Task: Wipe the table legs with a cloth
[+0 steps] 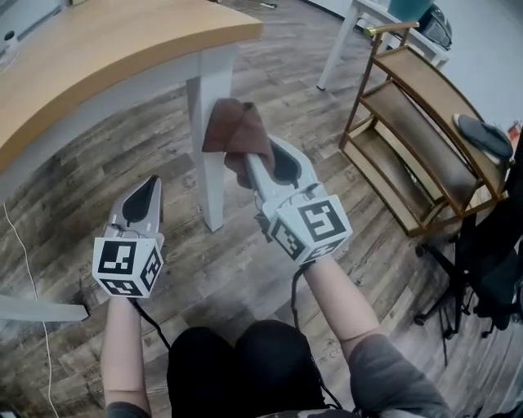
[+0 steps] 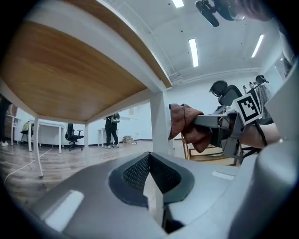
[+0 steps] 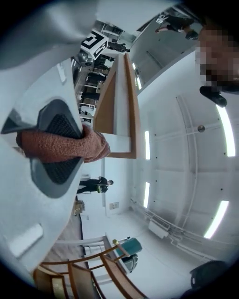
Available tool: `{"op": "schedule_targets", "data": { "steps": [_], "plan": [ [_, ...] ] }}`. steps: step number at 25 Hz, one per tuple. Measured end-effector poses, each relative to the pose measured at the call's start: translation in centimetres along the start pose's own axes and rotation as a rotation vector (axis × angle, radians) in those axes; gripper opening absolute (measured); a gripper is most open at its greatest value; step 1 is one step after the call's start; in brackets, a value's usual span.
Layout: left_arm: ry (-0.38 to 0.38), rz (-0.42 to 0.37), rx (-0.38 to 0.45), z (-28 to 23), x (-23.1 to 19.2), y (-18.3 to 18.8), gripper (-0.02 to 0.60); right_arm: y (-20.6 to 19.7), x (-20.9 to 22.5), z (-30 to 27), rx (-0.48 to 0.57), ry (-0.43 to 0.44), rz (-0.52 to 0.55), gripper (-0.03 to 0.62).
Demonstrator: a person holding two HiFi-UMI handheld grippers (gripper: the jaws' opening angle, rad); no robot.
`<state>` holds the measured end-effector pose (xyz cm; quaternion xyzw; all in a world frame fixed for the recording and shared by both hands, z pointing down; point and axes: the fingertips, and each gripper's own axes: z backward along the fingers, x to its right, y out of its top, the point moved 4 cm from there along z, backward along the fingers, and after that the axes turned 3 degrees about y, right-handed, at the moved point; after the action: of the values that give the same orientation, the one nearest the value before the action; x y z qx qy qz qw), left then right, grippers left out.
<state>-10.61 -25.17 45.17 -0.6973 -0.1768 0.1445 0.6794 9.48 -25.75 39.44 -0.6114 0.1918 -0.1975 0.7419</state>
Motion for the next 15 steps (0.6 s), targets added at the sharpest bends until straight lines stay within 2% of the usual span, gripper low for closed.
{"op": "schedule_targets", "data": {
  "steps": [4,7,10,15],
  "plan": [
    [-0.02,-0.019,0.092,-0.4,0.9,5.0,0.018,5.3,-1.1,-0.8,0.089,0.022,0.045,0.084],
    [-0.025,-0.026,0.125,-0.4,1.5,6.2,0.018,6.3,-1.4,-1.1,0.112,0.021,0.056,0.084],
    [-0.02,-0.021,0.102,-0.4,1.8,4.0,0.018,4.0,-1.4,-1.2,0.068,0.022,0.067,0.084],
    [-0.037,-0.008,0.041,0.3,2.7,-3.1,0.018,-4.2,-1.8,0.0,-0.078,0.038,0.044,0.084]
  ]
}}
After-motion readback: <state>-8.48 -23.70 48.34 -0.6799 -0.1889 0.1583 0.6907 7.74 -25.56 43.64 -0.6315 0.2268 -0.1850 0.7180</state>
